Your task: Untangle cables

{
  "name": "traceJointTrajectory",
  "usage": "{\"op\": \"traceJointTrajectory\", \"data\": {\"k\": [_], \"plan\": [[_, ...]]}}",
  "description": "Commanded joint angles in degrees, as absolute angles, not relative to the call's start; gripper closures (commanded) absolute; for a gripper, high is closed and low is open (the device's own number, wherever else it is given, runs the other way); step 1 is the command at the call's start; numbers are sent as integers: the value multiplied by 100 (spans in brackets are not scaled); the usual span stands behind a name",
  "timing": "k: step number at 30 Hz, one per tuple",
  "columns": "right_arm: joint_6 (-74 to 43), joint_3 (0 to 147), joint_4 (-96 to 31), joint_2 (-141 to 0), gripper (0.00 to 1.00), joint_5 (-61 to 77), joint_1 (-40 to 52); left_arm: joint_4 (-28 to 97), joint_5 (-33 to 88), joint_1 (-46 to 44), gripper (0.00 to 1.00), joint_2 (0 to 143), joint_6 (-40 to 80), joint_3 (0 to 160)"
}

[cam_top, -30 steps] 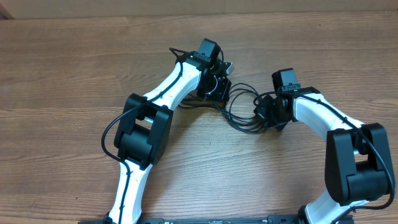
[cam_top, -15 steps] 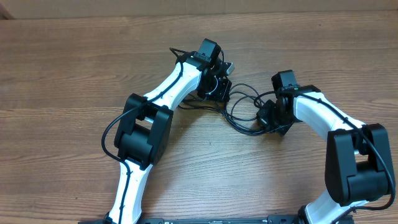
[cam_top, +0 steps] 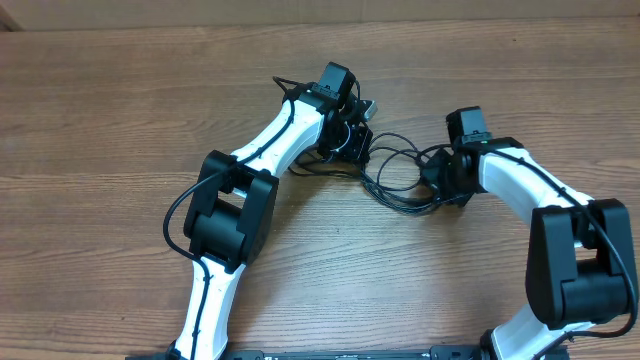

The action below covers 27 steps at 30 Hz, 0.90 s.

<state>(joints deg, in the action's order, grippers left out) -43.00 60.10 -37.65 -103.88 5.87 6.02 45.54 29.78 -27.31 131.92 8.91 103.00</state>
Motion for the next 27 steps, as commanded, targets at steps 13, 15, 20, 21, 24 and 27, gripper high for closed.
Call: {"op": "traceJointTrajectory", "data": {"k": [13, 15, 20, 21, 24, 27], "plan": [[-2838, 5927, -4036, -10427, 44, 1107, -172, 4539, 2685, -2703, 96, 13286, 945, 10388], [-2681, 5927, -4036, -10427, 41, 1186, -202, 4539, 2685, -2703, 96, 13286, 945, 10388], [-1927, 5933, -3953, -10427, 40, 2189, -211, 4536, 2685, -2703, 96, 13286, 945, 10388], [-1885, 5933, -3975, -10427, 40, 2342, -211, 4539, 2685, -2703, 96, 13286, 945, 10388], [-1732, 5940, -3966, -10416, 45, 2672, -211, 4541, 2685, -2703, 95, 13286, 945, 10388], [-1588, 6069, -3957, -10353, 46, 2694, -211, 4541, 2685, -2703, 95, 13286, 945, 10388]]}}
